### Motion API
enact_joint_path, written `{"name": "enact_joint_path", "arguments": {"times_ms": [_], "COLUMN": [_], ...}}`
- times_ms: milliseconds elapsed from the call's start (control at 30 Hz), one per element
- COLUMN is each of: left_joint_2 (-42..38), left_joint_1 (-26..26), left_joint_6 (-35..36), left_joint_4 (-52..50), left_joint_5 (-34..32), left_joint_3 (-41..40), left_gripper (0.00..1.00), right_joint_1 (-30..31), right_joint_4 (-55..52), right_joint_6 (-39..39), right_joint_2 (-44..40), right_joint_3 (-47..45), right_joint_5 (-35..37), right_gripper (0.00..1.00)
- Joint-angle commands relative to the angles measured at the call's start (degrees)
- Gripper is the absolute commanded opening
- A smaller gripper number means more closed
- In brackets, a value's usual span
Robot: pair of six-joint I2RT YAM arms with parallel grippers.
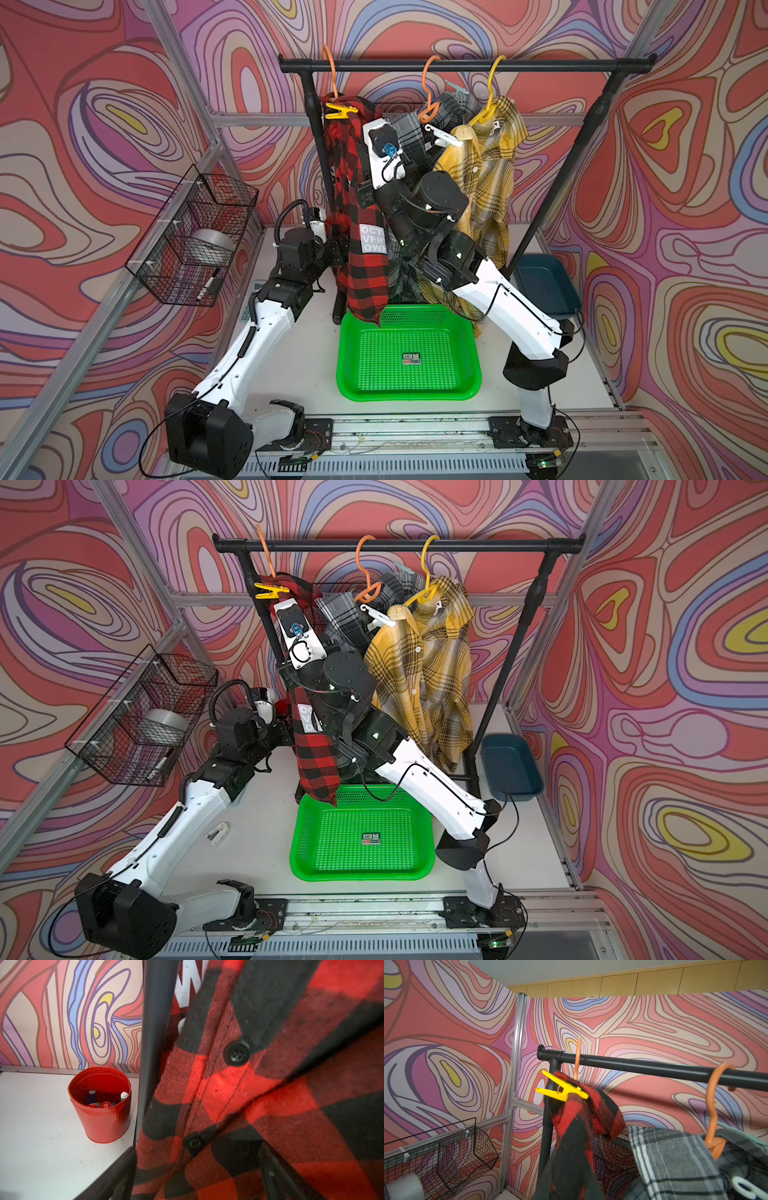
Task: Remove the clothespins securing long-sleeve shirts to the hanger
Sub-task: Pick up the hanger from the clothesline.
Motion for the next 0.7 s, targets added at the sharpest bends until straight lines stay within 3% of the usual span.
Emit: {"name": "enact_joint_path", "arguments": {"times_ms": [0,433,667], "left_joint_2": [-0.5,1.0,1.3], "left_joint_1": [0.5,1.1,1.3], "left_joint_6": [-0.6,-1.6,-2.1], "left_joint_4": [0.3,1.6,1.8], "left_joint_5": [0.6,2.4,2.8], "left_joint_3": [0.1,1.5,1.6], "left_gripper": [0.87,0.87,0.88], "right_joint_1": [-0.2,-0.2,-0.2], "right_joint_4": [7.4,12.6,10.9], "right_joint_6": [-1.6,-0.3,-2.7], "right_joint_2": [-2.6,-12.4,-9.1], "right_joint_3": [0.9,-15.9,-8.1], "right_joint_5": [-1.5,-2.2,-2.6], "right_gripper": [0.00,0.00,0.00]}}
